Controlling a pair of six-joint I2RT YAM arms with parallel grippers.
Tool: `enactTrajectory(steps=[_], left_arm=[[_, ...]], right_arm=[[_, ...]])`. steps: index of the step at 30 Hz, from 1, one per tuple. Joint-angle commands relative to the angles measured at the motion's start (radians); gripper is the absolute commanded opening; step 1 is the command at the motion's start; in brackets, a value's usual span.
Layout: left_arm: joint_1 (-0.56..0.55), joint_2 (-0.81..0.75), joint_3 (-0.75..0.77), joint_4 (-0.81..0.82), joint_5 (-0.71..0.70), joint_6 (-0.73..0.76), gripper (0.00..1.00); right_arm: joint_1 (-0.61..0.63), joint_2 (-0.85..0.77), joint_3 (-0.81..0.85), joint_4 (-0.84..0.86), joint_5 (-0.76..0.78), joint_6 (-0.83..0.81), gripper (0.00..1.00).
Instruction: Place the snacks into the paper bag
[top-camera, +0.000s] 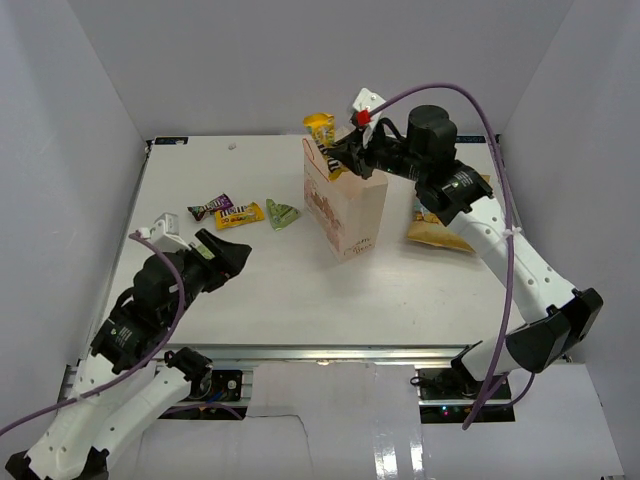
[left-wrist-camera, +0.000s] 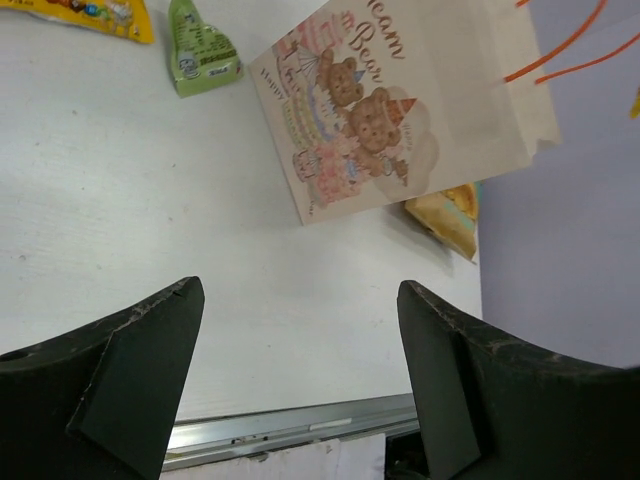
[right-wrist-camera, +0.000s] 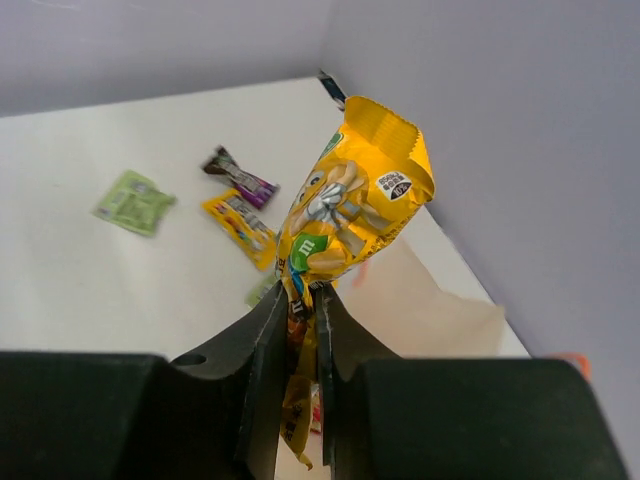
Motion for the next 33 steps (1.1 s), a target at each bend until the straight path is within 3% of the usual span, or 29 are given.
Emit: enactTrajectory(steps=[1, 10, 14, 17, 22, 24, 28, 33], left_arm=[[0.002, 0.030, -0.042, 0.023, 0.005, 0.004, 0.88], [0.002, 0.099, -0.091, 0.045, -0.006, -0.022, 0.88], [0.002, 0.171, -0.080, 0.043, -0.032, -0.036, 0.87], [0.002, 0.255, -0.053, 0.024, -0.072, -0.051, 0.87], [0.030, 0.422, 0.007, -0.036, -0.149, -0.052, 0.84], [0.095, 0.468, 0.029, -0.030, -0.120, -0.020, 0.83], [0.259, 0.577, 0.047, 0.040, 0.049, 0.073, 0.82], [0.271, 0.660, 0.069, 0.137, 0.223, 0.151, 0.83]], right_arm=[[-0.047, -0.028, -0.054, 0.017, 0.130, -0.047, 0.20], [-0.092, 0.038, -0.119, 0.045, 0.320, -0.105, 0.24], [-0.095, 0.027, -0.136, 0.041, 0.306, -0.108, 0.57], [-0.095, 0.000, -0.130, 0.028, 0.289, -0.103, 0.69], [-0.147, -0.056, -0.088, -0.022, 0.207, -0.044, 0.69], [-0.209, -0.094, -0.103, -0.051, 0.133, -0.005, 0.69], [-0.354, -0.163, -0.197, -0.073, 0.052, 0.041, 0.68], [-0.545, -0.220, -0.346, -0.090, 0.076, 0.097, 0.68]])
